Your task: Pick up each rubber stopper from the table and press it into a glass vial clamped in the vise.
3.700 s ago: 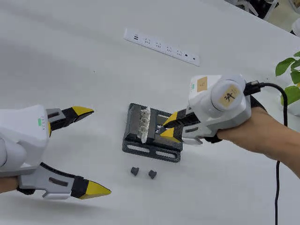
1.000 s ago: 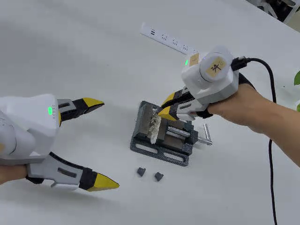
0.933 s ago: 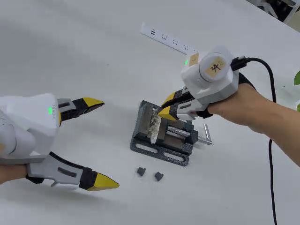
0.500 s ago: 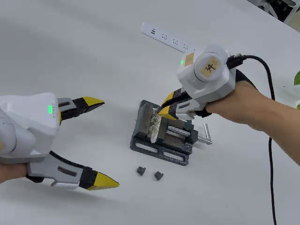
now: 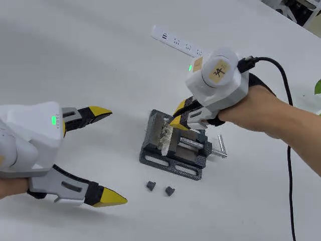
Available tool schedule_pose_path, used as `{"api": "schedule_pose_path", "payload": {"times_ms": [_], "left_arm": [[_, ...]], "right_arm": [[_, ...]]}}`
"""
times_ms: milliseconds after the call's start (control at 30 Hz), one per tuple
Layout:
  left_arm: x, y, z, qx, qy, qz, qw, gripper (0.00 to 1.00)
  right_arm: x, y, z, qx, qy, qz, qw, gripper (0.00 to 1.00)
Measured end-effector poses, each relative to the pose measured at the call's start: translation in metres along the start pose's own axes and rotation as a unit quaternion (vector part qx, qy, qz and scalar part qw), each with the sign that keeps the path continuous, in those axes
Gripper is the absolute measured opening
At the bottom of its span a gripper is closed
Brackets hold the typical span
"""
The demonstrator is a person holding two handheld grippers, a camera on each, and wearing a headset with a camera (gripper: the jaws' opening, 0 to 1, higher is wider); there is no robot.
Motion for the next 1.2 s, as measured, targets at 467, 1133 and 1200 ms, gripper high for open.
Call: {"api": "schedule_pose_path", "payload": {"times_ms": [467, 1133, 1200], "left_arm": [[-0.0018, 0.002, -0.0029, 0.001, -0.007, -0.004, 1.0, 0.99], [-0.004, 0.0006, -0.0006, 0.007, -0.006, 0.001, 1.0, 0.98], [-0.004, 0.0002, 0.0001, 0.007, -0.006, 0.002, 1.0, 0.98]], "right_arm": [[-0.0005, -0.0012, -0.002, 0.005, 0.013, -0.007, 0.9999, 0.06], [-0.0027, -0.0017, -0.0025, 0.011, 0.045, -0.02, 0.9987, 0.06], [-0.0034, -0.0025, -0.0032, 0.011, 0.049, -0.021, 0.9985, 0.06]]}}
Point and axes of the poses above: the centre of the closed fingertips' face, and the gripper's own axes: x roughly backward along the fingers, y roughly to its left, z roughly out of its underside, the point moved 1 cm from there along x, roughly backward along the fingers, and after that the axes turned 1 degree about -y, right-handed, at the moved point
